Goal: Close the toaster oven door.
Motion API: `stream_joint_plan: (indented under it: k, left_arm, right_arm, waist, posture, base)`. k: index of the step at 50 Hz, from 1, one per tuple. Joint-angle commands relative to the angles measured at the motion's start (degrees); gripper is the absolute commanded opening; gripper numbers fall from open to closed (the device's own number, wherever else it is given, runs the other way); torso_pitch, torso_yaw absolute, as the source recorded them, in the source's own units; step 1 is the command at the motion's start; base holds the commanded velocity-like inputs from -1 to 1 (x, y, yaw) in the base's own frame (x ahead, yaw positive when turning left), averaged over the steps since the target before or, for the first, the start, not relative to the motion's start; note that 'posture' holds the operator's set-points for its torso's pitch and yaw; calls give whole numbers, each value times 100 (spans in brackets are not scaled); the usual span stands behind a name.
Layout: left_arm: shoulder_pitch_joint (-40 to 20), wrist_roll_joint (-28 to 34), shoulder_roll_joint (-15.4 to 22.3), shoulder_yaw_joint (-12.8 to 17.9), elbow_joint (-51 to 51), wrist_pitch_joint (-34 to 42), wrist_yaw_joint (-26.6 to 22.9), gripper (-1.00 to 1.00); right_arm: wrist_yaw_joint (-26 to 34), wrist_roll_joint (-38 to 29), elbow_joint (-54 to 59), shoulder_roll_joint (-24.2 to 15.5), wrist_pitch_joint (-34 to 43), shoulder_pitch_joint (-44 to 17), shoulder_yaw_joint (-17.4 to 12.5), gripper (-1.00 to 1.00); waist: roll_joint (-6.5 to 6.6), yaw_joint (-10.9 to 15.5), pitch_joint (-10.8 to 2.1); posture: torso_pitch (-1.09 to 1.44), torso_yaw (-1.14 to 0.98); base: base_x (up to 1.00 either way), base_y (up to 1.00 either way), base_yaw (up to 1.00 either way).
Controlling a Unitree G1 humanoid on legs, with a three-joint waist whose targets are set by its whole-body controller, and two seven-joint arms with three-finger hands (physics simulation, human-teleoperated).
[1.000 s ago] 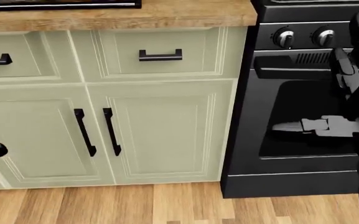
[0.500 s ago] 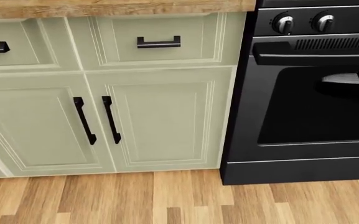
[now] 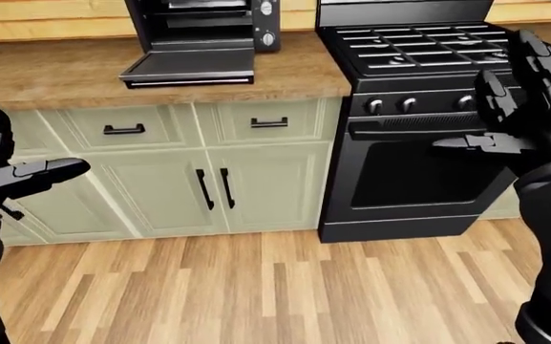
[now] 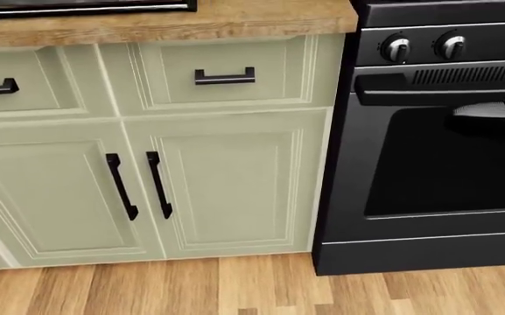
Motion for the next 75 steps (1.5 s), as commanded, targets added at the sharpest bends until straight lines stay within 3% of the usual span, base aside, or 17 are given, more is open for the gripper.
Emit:
stream_joint_plan:
  k: [1,9,13,16,21,29,30,34,39,43,57,58,61,65,70,72,75]
  left_arm:
    - [-120,-17,123,71,-151,-134,9,100]
    - [-133,-50,147,83,-143,-98,25,100]
    - [-155,-141,164,113,-161,8,90,100]
    - [-152,-198,186,114,-181,56,120,100]
    - [-139,-198,197,109,-198,66,126,100]
    - [-157,-205,211,108,-196,99,143,100]
    - [-157,-193,215,105,-186,84,138,100]
    - [-157,-195,223,119,-176,90,145,100]
    - [-144,-191,221,130,-201,109,152,100]
    - [-135,-180,217,122,-223,113,138,100]
    - [-163,-160,263,140,-270,126,75,100]
    - [-155,-148,267,134,-281,113,58,100]
    - [-159,-159,278,158,-323,145,51,100]
    - [-163,-151,274,154,-318,140,49,100]
    - [-178,-156,278,146,-331,159,56,100]
    - [-183,-159,281,143,-348,173,61,100]
    - [-196,-162,287,142,-343,184,66,100]
  right_arm:
    - [-2,38,-169,-89,-119,-153,-54,100]
    - [-29,110,-262,-134,-41,-158,-86,100]
    - [-41,127,-287,-136,-13,-160,-83,100]
    - [-47,133,-304,-137,4,-167,-74,100]
    - [-22,106,-312,-138,-17,-161,-62,100]
    - [-28,117,-309,-140,0,-190,-59,100]
    - [-35,132,-313,-142,19,-206,-64,100]
    - [-65,157,-315,-139,49,-212,-75,100]
    - [-90,210,-337,-135,48,-191,-84,100]
    - [-96,222,-332,-158,34,-211,-71,100]
    - [-98,235,-366,-183,67,-196,-83,100]
    - [-95,232,-375,-176,69,-181,-87,100]
    - [-89,228,-376,-164,71,-194,-74,100]
    - [-75,231,-350,-177,68,-206,-99,100]
    - [-82,231,-319,-189,52,-238,-85,100]
    - [-99,253,-326,-203,79,-266,-90,100]
    - [-116,276,-342,-215,103,-283,-90,100]
  waist:
    - [16,-2,-83]
    - [-122,-18,1]
    - [-5,-32,-46]
    - [319,-54,-63]
    - [200,9,-43]
    - [-364,98,-29]
    - [-195,45,-46]
    - [-345,-3,-98]
    - [-141,-47,10]
    - [469,-89,-150]
    - [-443,67,-65]
    - [-241,32,-33]
    - [-353,-7,-91]
    - [-185,-42,-34]
    - [453,-85,-207]
    - [371,-18,-14]
    - [170,15,-65]
  posture:
    - [0,0]
    - [0,0]
    - [0,0]
    - [0,0]
    - [0,0]
    - [0,0]
    - [0,0]
    - [0,0]
    - [0,0]
    - [0,0]
    - [0,0]
    - [0,0]
    - [0,0]
    - [0,0]
    - [0,0]
    - [0,0]
    - [0,0]
  base:
    - [10,10,0]
    - [15,12,0]
    - [17,13,0]
    - [16,15,0]
    - [17,24,0]
    - [17,27,0]
    - [18,27,0]
    - [16,29,0]
    - [17,35,0]
    - [17,36,0]
    - [17,35,0]
    - [17,33,0]
    - [16,34,0]
    - [17,33,0]
    - [16,34,0]
    - [16,33,0]
    - [16,33,0]
